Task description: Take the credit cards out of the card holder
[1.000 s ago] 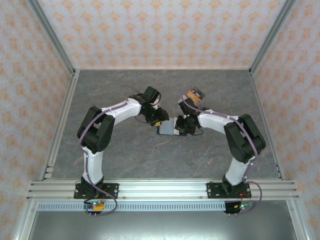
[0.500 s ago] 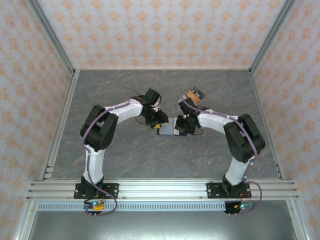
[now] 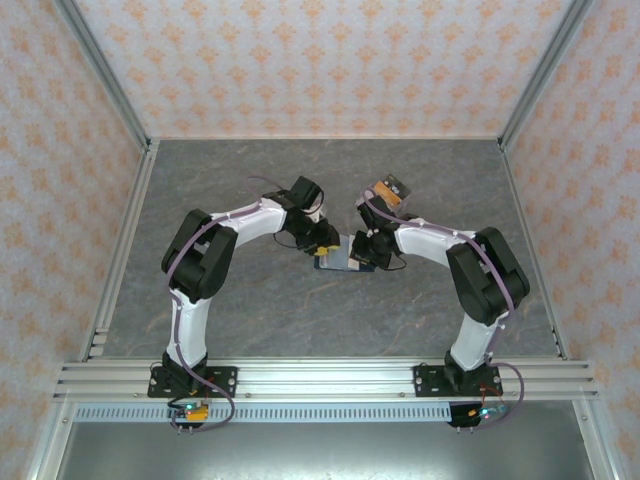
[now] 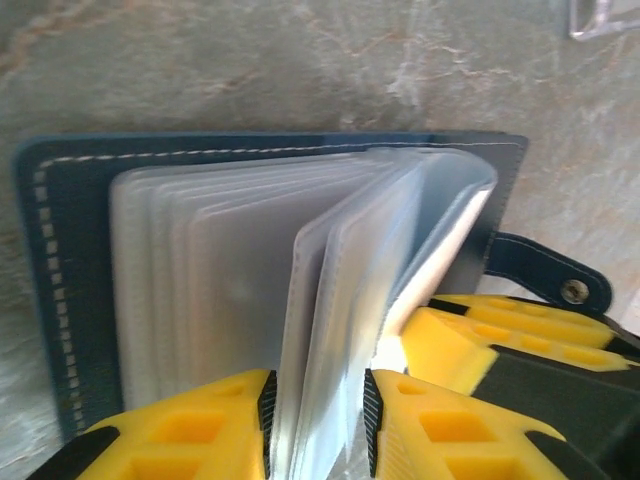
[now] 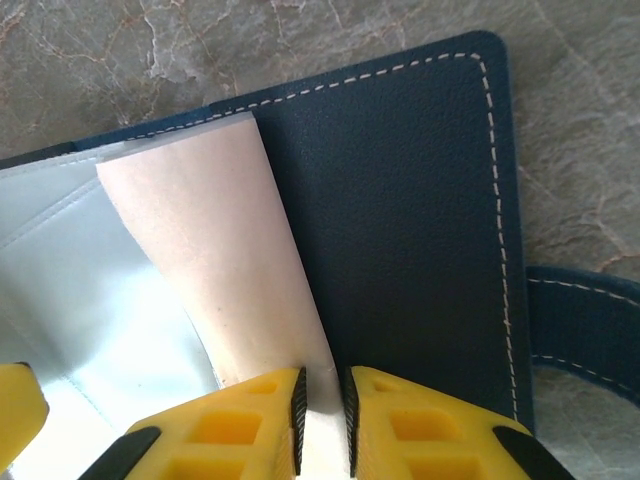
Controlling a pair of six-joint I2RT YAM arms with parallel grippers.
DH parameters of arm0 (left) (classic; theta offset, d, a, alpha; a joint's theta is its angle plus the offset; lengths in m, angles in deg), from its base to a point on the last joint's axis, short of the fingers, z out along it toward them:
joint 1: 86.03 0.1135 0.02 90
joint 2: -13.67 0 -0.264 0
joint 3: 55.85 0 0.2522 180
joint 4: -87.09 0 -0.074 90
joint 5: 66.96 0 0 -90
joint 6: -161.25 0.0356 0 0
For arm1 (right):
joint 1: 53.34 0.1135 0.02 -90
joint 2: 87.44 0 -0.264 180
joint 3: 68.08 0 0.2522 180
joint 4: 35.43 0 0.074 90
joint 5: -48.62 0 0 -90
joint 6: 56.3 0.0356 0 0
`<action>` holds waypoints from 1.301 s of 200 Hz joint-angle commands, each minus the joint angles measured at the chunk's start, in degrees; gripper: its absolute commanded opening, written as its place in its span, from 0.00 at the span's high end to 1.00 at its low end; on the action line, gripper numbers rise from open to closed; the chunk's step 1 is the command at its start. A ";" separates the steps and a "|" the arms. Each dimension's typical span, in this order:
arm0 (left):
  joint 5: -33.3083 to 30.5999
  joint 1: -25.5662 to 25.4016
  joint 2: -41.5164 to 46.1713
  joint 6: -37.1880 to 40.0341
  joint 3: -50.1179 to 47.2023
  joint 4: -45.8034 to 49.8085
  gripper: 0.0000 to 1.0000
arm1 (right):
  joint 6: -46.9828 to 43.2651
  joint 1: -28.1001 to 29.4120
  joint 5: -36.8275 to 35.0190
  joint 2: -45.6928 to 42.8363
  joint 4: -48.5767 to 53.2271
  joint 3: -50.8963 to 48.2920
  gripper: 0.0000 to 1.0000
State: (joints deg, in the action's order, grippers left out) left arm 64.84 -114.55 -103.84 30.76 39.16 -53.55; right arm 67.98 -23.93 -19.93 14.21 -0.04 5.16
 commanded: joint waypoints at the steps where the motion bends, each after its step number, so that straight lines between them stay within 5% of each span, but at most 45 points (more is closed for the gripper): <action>1: 3.92 -0.71 0.62 0.32 -0.22 -3.66 0.68 | -0.26 -0.14 -1.53 1.12 1.41 0.79 0.79; 34: 4.77 -1.11 0.25 0.32 0.58 -4.00 0.70 | -0.26 -0.14 -1.28 0.58 0.94 0.51 0.79; 82: -2.20 -0.82 1.60 3.86 1.98 4.14 0.98 | -0.18 -0.14 -1.42 -4.11 0.50 0.11 0.79; 143: -12.66 0.93 7.06 13.30 1.31 17.39 1.00 | 0.54 -0.16 -0.91 -10.54 -0.35 -0.42 0.76; 163: -11.50 0.93 7.46 13.36 1.06 16.93 0.93 | 0.92 -0.15 -1.14 -11.89 -0.70 -0.68 0.75; 201: -1.60 0.40 6.38 8.67 0.31 8.26 0.63 | 1.12 -0.23 -1.65 -12.49 -0.27 -0.50 0.75; 260: 6.96 -1.13 4.31 2.79 0.77 -0.66 0.52 | 0.21 -0.17 -4.02 -14.05 0.13 -0.66 0.77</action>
State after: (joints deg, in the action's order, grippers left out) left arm 66.46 -115.31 -98.23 37.06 39.93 -48.76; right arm 68.62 -23.93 -20.98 2.67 -0.23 5.03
